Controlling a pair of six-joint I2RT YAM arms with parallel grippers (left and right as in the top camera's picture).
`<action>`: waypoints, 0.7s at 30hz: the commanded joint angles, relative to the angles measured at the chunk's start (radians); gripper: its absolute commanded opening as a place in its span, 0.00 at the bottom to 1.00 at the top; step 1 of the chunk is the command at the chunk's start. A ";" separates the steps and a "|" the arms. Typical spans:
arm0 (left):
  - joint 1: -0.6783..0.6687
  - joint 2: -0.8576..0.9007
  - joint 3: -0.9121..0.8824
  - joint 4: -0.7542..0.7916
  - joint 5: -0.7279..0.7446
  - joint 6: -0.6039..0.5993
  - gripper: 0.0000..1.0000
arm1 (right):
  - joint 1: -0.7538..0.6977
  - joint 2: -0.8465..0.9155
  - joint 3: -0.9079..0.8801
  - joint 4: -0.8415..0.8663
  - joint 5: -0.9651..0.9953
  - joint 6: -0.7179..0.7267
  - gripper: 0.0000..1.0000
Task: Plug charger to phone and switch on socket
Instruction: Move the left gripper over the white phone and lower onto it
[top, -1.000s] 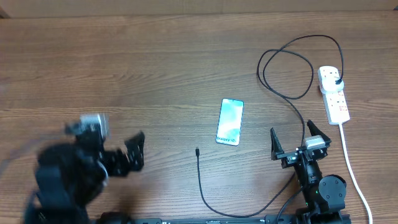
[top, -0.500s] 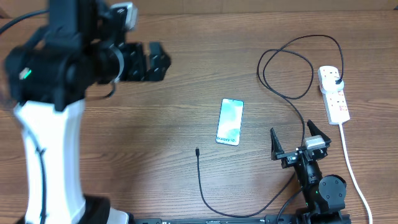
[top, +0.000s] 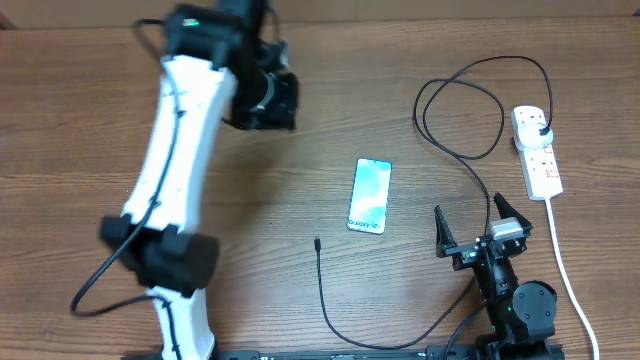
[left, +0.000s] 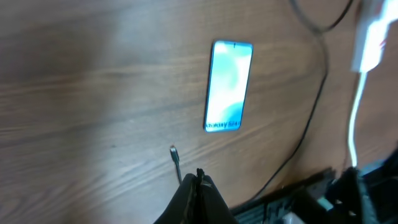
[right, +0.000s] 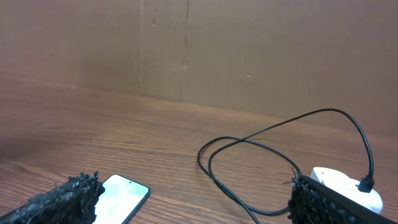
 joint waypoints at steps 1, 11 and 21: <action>-0.072 0.085 0.021 -0.013 -0.020 -0.014 0.07 | -0.002 -0.009 -0.010 0.004 -0.001 -0.007 1.00; -0.246 0.341 0.021 -0.006 -0.025 -0.047 1.00 | -0.002 -0.009 -0.011 0.004 -0.001 -0.007 1.00; -0.375 0.483 0.021 0.050 -0.128 -0.098 1.00 | -0.002 -0.009 -0.010 0.003 -0.001 -0.007 1.00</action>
